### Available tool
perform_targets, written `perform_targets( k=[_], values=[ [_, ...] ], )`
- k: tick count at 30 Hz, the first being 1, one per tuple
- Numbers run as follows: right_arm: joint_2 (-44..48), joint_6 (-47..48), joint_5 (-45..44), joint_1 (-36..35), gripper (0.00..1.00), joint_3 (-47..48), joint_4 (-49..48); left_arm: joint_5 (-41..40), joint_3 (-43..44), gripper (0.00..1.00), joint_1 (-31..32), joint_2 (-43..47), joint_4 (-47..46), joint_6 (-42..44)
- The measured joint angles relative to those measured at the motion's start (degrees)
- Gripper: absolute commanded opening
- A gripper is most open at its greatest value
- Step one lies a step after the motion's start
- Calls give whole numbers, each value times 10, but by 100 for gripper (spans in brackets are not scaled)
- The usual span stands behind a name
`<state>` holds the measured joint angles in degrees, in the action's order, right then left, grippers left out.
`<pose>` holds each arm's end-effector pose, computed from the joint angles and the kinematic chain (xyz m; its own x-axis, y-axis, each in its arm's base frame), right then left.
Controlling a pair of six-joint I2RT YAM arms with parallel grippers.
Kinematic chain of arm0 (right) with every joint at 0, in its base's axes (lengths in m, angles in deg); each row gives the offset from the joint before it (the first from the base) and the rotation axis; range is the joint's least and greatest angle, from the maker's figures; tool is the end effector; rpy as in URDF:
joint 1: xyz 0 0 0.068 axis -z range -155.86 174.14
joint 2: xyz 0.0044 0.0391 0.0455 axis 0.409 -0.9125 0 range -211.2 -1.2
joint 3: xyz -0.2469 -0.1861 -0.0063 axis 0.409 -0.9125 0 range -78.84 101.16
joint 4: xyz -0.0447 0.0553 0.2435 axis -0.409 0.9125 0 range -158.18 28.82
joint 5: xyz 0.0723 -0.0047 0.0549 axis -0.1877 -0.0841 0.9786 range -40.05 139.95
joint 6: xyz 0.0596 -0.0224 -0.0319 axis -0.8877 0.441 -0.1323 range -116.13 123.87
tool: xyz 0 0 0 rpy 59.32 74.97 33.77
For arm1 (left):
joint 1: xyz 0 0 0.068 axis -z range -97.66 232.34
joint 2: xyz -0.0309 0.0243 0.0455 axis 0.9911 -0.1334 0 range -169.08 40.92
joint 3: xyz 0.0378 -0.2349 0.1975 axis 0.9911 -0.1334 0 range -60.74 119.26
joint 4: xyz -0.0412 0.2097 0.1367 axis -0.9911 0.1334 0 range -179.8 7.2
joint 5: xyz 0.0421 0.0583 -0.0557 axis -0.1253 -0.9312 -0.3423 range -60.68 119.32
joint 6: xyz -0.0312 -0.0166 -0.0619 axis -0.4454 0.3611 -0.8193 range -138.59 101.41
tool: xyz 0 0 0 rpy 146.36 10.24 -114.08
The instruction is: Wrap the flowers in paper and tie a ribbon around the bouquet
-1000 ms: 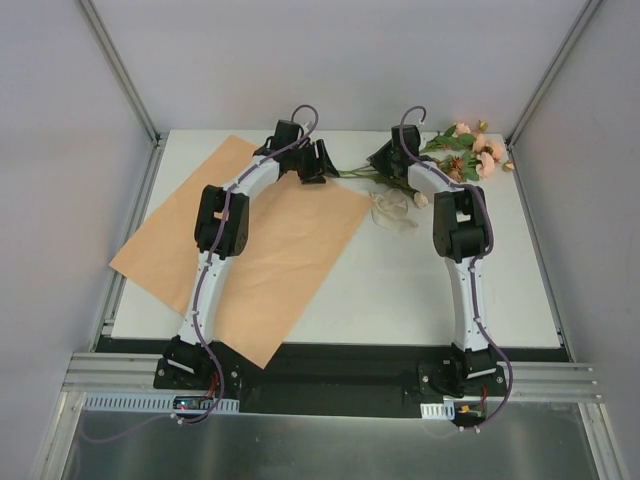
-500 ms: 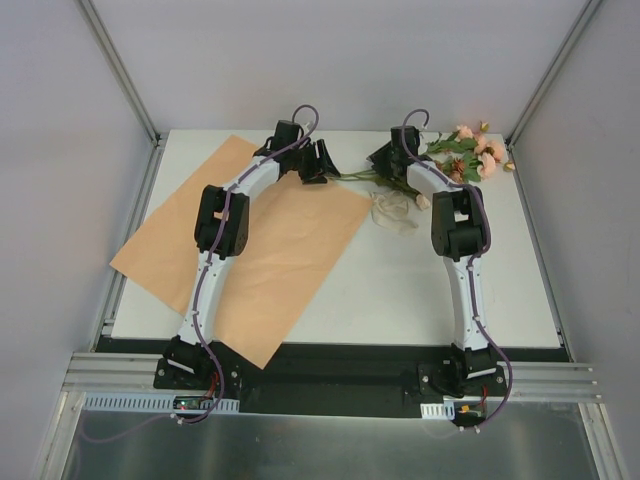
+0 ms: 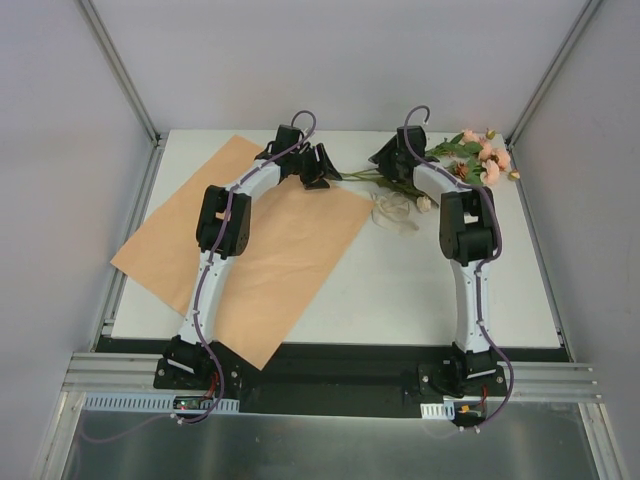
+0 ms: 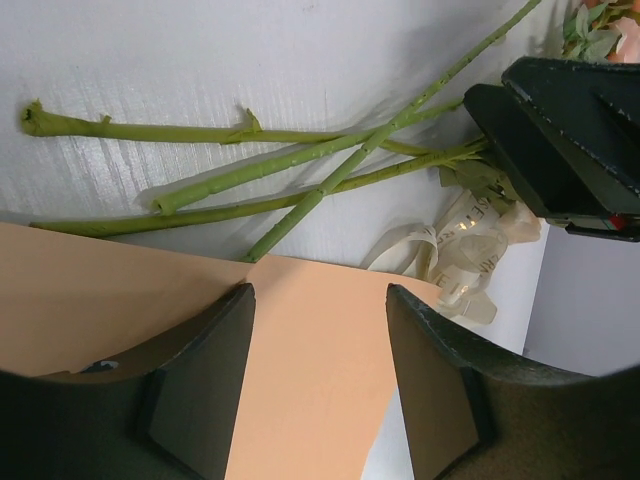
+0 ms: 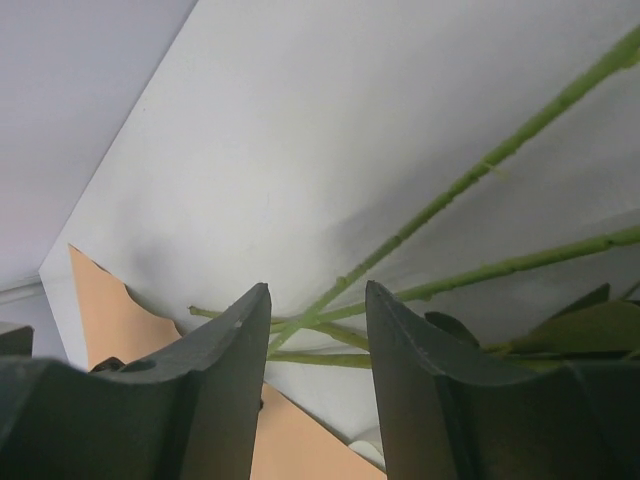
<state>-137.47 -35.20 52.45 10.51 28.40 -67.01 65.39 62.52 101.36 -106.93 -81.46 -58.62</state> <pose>0.5713 0.1411 0.1929 -0.5509 0.5142 -0.6573 0.0967 0.8217 0.5617 0.5723 -0.2339 0.1639 -0.8635 -0.2521 -0.4369 0.2290 0.5757 -0.7849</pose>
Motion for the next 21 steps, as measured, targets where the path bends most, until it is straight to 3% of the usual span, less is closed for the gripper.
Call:
perform_targets(
  k=[8, 14, 21],
  values=[
    [12, -23, 17, 17, 41, -45, -21, 0, 0, 56, 0, 0, -2, -10],
    [-17, -64, 25, 25, 36, -26, -54, 0, 0, 56, 0, 0, -3, -11],
    [-45, -116, 17, 28, 36, 4, -56, 0, -1, 56, 0, 0, -4, -11]
  ],
)
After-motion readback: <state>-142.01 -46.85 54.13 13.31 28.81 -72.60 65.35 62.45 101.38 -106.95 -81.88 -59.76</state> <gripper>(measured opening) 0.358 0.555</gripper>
